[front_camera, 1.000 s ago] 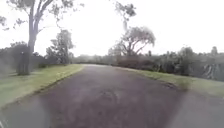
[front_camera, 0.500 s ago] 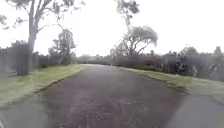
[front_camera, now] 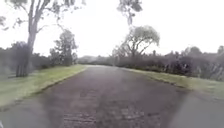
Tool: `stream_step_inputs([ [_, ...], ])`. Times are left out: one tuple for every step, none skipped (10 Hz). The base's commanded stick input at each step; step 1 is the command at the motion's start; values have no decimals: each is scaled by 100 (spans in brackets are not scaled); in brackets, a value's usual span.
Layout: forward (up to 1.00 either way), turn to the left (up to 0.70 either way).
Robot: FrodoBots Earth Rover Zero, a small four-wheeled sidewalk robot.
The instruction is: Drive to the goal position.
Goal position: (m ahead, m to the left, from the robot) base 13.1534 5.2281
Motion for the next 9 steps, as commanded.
stream_step_inputs([
  [70, -3],
  [70, 0],
  [70, 0],
  [70, 0],
  [70, 0],
  [70, 0],
  [70, 0],
  [70, 0],
  [70, 0],
])
